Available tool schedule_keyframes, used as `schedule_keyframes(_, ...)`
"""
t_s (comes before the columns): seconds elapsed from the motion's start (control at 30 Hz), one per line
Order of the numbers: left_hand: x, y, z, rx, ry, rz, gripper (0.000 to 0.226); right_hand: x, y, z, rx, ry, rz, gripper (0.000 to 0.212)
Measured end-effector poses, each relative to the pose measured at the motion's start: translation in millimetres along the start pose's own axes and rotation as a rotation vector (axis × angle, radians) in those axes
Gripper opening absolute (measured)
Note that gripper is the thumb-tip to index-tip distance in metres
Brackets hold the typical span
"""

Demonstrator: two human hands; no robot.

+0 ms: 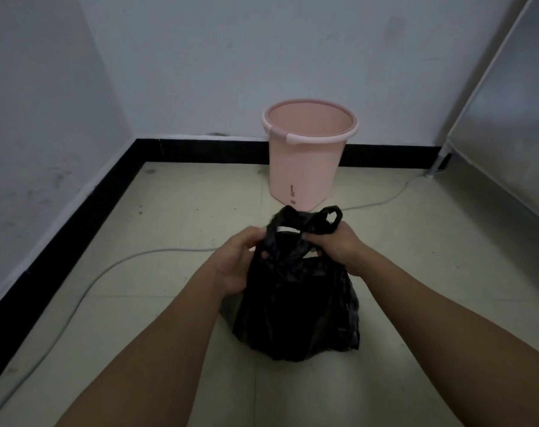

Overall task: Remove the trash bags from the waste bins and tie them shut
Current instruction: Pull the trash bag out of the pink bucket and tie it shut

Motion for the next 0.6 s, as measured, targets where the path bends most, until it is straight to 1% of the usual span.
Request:
schedule_keyframes(0.07, -1.1, -7.0, -3.7, 0.054, -0.001, 0.05, 0.027, -1.3, 5.8, 6.1, -0.094, 0.059, -0.024, 0.015)
schedule_keyframes(0.1, 0.4, -11.1, -3.8, 0.076, -0.018, 0.13, 0.023, -2.5, 6.5, 7.9, -0.118, 0.08, -0.052, 0.018)
schedule_keyframes(0.13, 2.9, -12.9, -1.8, 0.054, -0.054, 0.245, 0.023, -3.5, 6.4, 8.6, -0.129, 0.09, -0.06, 0.019)
schedule_keyframes(0.2, 5.1, -7.5, 7.1, -0.116, -0.133, 0.436, 0.032, -3.9, 4.2, 6.7, -0.113, 0.071, 0.0, 0.013)
schedule_keyframes(0.23, 5.3, -3.0, 11.7, -0.206, -0.149, 0.47, 0.029, -2.4, 2.5, 4.6, -0.086, 0.064, 0.042, 0.009)
schedule_keyframes(0.27, 6.5, 2.8, 16.4, -0.288, -0.147, 0.474, 0.02, 0.8, 0.2, 1.3, -0.05, 0.062, 0.075, 0.007)
schedule_keyframes(0.33, 8.4, 15.8, 25.5, -0.425, -0.13, 0.41, 0.005, 6.4, -4.6, -5.4, 0.018, 0.044, 0.124, 0.011)
schedule_keyframes(0.37, 9.3, 19.6, 26.4, -0.456, -0.116, 0.352, 0.006, 6.4, -6.4, -7.8, 0.037, 0.008, 0.153, 0.017)
schedule_keyframes(0.4, 10.8, 20.4, 27.4, -0.445, -0.094, 0.251, 0.007, 5.0, -7.5, -9.8, 0.042, -0.043, 0.182, 0.023)
schedule_keyframes(0.47, 13.2, 15.1, 25.7, -0.357, -0.025, 0.044, 0.01, 0.9, -7.5, -13.2, 0.017, -0.14, 0.221, 0.036)
schedule_keyframes(0.53, 9.4, 11.4, 21.6, -0.265, -0.002, -0.043, 0.016, -2.5, -6.0, -15.0, -0.018, -0.195, 0.256, 0.044)
schedule_keyframes(0.6, 2.8, 10.6, 17.9, -0.177, -0.018, -0.096, 0.016, -4.3, -2.6, -13.9, -0.054, -0.227, 0.344, 0.046)
Point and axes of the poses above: each hand's wrist, its own z-axis towards the middle knuckle, its own y-axis out of the back of the hand, x = y × z, the point moved 7 cm from there along z, towards the middle knuckle, and after that the axes turned 12 degrees about -x, right-handed, at the moved point
